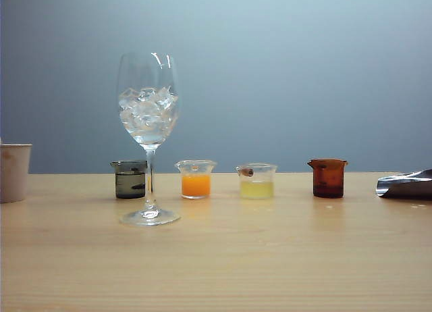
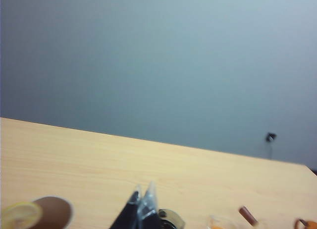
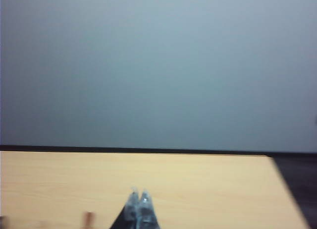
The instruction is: Pick up the first measuring cup from the left, pour the coconut rum inside into the goblet, and finally put the measuring cup back in its original place.
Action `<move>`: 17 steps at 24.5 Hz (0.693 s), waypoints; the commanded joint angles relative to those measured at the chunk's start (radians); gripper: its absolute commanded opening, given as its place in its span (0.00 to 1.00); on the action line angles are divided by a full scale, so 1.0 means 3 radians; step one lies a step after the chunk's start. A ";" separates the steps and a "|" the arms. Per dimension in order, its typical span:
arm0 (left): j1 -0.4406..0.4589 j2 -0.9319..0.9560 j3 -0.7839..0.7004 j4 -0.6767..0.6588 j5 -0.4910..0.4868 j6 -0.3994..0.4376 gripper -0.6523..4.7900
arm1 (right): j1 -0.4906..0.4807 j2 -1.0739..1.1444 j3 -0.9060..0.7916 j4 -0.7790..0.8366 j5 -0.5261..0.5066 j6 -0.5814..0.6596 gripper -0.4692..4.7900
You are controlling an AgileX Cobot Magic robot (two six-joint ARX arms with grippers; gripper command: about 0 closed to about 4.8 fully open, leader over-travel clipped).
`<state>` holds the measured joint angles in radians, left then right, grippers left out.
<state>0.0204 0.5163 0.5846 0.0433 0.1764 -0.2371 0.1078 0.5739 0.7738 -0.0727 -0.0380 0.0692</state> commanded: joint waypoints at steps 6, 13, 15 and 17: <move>-0.0539 0.1180 0.0371 0.0309 0.0060 0.0233 0.11 | 0.0917 0.0715 0.0627 -0.0168 -0.0061 0.0107 0.08; -0.0593 0.2018 0.0370 0.0738 0.0076 0.0518 0.11 | 0.1719 0.1130 0.0679 0.0221 0.0066 0.0093 0.08; -0.0593 0.2193 0.0369 0.0819 0.0122 0.0675 0.11 | 0.1793 0.1200 0.0679 0.0247 0.0066 0.0094 0.08; -0.0593 0.2350 0.0366 0.0912 0.0184 0.0796 0.11 | 0.1827 0.1264 0.0679 0.0259 0.0064 0.0093 0.08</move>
<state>-0.1562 1.2015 0.6933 0.2684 0.2073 -0.0483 0.6529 0.9470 0.9730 -0.0158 -0.0212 0.0967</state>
